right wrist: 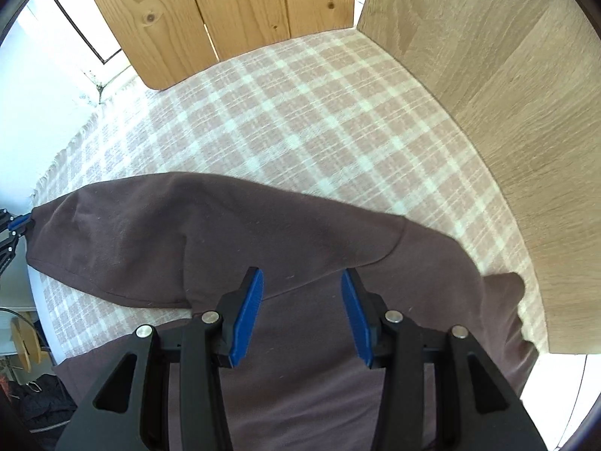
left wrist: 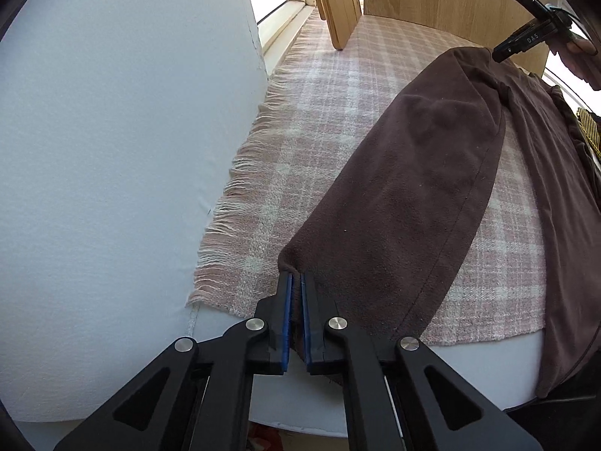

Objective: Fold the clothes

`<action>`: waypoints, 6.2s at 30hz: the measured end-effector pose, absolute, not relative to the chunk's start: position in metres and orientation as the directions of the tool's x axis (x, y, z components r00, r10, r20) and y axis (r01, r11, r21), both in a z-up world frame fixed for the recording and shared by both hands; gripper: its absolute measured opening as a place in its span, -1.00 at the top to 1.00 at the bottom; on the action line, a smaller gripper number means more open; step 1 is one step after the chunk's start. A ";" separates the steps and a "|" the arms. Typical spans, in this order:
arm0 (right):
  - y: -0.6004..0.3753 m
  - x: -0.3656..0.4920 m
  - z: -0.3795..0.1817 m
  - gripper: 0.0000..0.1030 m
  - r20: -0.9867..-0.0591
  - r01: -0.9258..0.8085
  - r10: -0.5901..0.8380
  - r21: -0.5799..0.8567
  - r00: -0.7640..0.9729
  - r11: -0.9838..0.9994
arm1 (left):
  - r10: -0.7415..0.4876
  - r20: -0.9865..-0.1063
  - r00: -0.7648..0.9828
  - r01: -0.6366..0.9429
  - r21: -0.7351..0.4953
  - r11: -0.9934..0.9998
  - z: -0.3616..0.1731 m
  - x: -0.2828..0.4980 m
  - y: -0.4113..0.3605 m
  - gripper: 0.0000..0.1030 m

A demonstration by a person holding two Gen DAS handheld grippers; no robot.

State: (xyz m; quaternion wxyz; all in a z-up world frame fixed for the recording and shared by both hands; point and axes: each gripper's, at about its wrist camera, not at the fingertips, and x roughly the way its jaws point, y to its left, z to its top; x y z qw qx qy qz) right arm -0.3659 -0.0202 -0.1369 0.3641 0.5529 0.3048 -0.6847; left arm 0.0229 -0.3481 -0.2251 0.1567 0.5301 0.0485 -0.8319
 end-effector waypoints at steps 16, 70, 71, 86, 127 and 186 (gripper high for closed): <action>-0.114 -0.396 -0.150 0.16 -0.987 0.945 -0.096 -0.093 -0.129 -0.313 | -0.247 -0.799 -0.548 0.311 0.080 -0.947 -0.130 0.034 -0.329 0.92; -0.075 -0.193 -0.166 0.26 -0.974 0.994 -0.217 0.082 0.065 -0.070 | 0.033 -0.806 -0.590 0.347 -0.291 -0.892 -0.218 0.090 -0.142 0.70; -0.084 -0.180 -0.173 0.26 -0.975 0.994 -0.205 0.102 0.091 -0.046 | 0.050 -0.801 -0.597 0.332 -0.303 -0.893 -0.220 0.085 -0.142 0.70; -0.109 -0.167 -0.185 0.20 -0.984 0.992 -0.143 0.114 0.104 -0.062 | -0.032 -0.832 -0.554 0.336 -0.188 -0.923 -0.220 0.090 -0.143 0.51; -0.227 -0.335 -0.298 0.11 -0.997 0.982 0.006 -0.078 -0.080 0.169 | 0.031 -0.905 -0.425 0.257 -0.153 -0.954 -0.247 0.055 -0.144 0.86; -0.075 -0.535 -0.284 0.81 -0.985 0.680 -0.168 0.103 -0.031 -0.726 | 0.315 -0.850 -0.423 -0.023 -0.337 -0.941 -0.250 0.014 -0.048 0.92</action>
